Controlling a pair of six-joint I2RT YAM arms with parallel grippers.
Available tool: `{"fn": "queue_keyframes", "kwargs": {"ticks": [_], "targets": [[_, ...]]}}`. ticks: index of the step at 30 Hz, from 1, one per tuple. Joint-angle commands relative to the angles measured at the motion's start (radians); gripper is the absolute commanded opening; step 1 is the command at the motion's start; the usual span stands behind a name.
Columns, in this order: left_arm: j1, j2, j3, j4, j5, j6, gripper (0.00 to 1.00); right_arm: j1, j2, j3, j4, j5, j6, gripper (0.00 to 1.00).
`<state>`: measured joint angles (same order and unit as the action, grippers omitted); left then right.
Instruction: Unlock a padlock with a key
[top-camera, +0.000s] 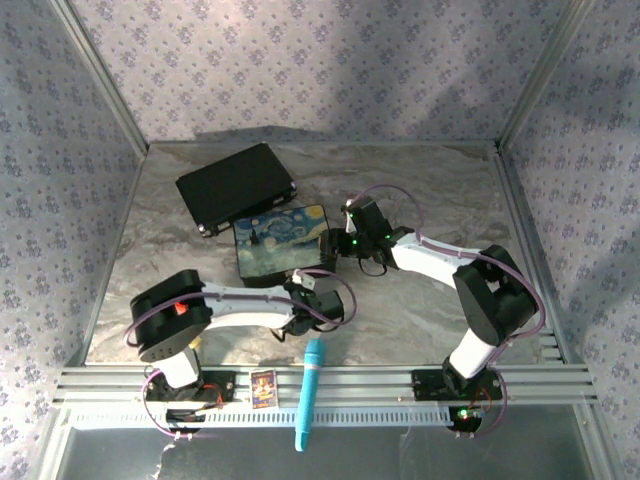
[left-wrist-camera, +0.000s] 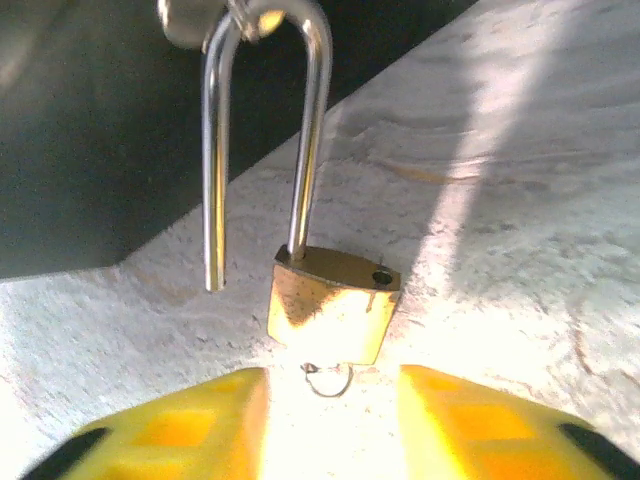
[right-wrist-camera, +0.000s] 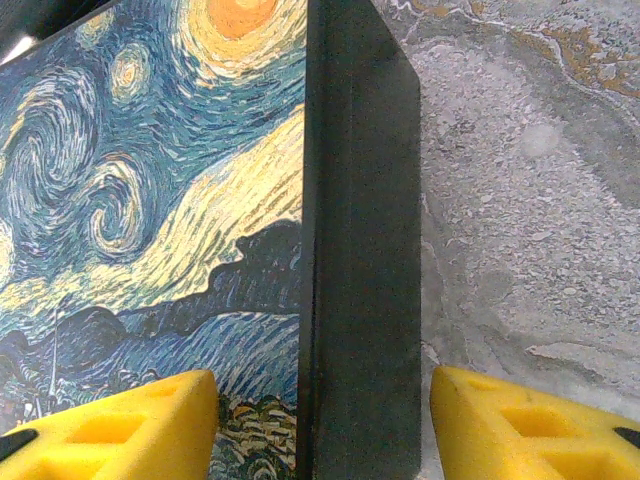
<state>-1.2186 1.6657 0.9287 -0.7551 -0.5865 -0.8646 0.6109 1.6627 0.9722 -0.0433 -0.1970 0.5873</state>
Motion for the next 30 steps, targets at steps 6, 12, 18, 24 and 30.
{"fn": "queue_keyframes", "kwargs": {"ticks": [6, 12, 18, 24, 30], "targets": [[0.087, -0.309, -0.091, 0.128, 0.111, 0.039, 0.78, -0.035, 0.002, 0.027, -0.233, 0.057, -0.070, 0.64], [0.228, -0.557, -0.234, 0.311, 0.291, 0.014, 1.00, -0.046, -0.127, 0.027, -0.199, 0.053, -0.120, 0.99], [0.372, -0.730, -0.358, 0.451, 0.498, -0.027, 0.99, -0.038, -0.293, -0.038, -0.167, 0.024, -0.139, 0.99], [0.492, -0.759, -0.390, 0.483, 0.603, -0.038, 0.94, 0.107, -0.318, -0.115, -0.106, 0.010, -0.083, 0.91], [0.523, -0.823, -0.373, 0.402, 0.510, -0.081, 0.94, 0.302, -0.205, -0.136, -0.018, 0.104, -0.013, 0.86]]}}
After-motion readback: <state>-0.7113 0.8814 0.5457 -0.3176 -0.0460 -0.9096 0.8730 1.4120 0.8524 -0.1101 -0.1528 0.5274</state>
